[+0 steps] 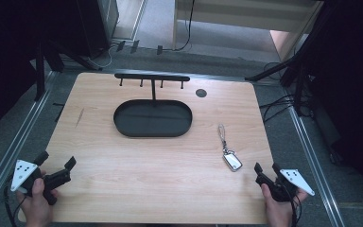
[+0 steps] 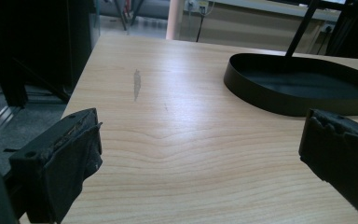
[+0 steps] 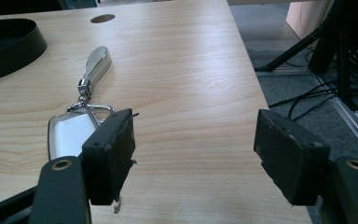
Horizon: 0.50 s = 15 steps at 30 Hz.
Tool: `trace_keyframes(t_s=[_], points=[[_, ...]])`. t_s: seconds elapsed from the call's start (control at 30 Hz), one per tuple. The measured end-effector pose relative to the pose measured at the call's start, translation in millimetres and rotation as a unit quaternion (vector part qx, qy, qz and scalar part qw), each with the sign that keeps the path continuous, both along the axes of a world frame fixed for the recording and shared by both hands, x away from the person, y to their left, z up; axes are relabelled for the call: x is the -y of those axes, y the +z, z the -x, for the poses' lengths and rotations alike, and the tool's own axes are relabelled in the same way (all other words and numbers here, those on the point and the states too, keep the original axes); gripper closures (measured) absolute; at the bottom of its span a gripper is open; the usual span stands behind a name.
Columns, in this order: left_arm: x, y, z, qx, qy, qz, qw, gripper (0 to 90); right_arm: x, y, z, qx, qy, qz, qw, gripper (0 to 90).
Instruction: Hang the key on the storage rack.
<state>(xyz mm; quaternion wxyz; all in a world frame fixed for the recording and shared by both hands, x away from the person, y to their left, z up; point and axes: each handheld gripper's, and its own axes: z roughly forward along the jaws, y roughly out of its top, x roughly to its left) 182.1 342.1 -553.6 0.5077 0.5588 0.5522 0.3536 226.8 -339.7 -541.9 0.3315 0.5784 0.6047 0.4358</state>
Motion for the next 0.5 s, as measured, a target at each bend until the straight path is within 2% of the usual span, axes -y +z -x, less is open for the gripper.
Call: trace_keyframes(t_s=[0.07, 0.17, 0.27, 0.5], points=[[-0.4, -0.1, 0.5, 0.002, 0.0, 0.002, 1.0, 0.0, -1.6, -0.6, -0.7, -0.003, 0.0, -0.001, 1.0, 29.4], [-1.1, -0.2, -0.2, 0.002, 0.003, 0.01, 0.9999, 0.0, -3.0, -0.5, -2.0, -0.002, 0.002, 0.011, 0.9999, 31.5], [-1.3, -0.2, -0.1, 0.002, 0.005, 0.011, 0.9999, 0.0, -3.5, 2.3, -6.5, -0.017, 0.026, 0.009, 0.9995, 32.8], [0.7, 0.1, -1.2, -0.002, 0.003, 0.001, 1.0, 0.0, -5.5, 24.0, -20.9, -0.035, 0.034, 0.038, 0.9981, 36.8]])
